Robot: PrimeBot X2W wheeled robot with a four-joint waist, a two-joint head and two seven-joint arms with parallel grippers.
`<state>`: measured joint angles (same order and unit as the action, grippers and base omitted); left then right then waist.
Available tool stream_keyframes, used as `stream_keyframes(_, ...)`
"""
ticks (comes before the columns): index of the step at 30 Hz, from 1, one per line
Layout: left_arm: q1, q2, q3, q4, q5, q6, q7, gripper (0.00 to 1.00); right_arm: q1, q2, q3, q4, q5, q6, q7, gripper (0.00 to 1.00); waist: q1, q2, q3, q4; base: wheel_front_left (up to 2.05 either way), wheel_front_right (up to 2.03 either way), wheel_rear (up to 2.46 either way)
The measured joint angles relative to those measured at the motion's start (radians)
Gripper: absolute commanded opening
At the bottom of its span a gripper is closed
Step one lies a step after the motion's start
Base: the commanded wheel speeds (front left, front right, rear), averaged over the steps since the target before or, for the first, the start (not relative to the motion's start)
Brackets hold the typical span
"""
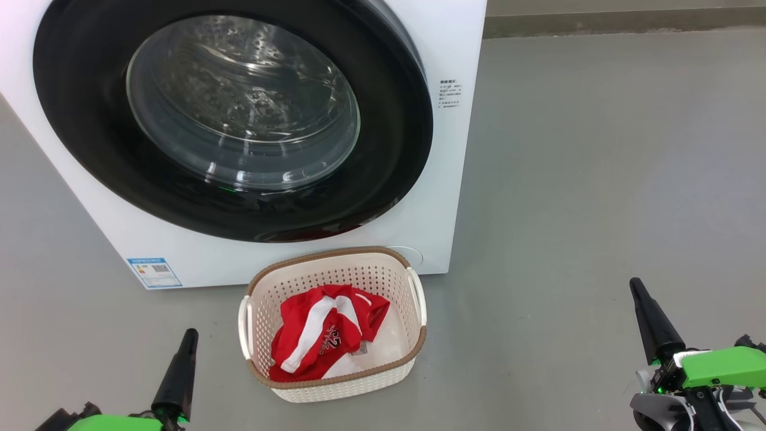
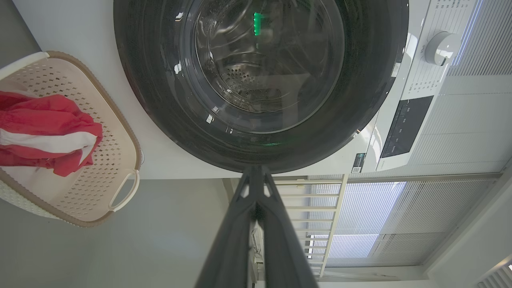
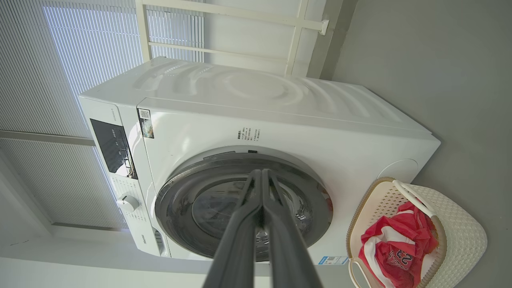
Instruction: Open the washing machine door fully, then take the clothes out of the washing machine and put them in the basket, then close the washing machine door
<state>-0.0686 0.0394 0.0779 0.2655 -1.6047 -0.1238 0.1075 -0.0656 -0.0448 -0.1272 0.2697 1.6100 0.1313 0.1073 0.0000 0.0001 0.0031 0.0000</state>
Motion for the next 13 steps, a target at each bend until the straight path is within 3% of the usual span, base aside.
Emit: stream_keyframes(13, 0.000, 0.000, 0.000, 0.000, 0.000, 0.000, 0.000, 0.00, 0.000, 0.002, -0.001, 0.000, 0.000, 0.000, 0.000, 0.00, 0.0000, 0.0000, 0.000, 0.000, 0.00, 0.00, 0.00)
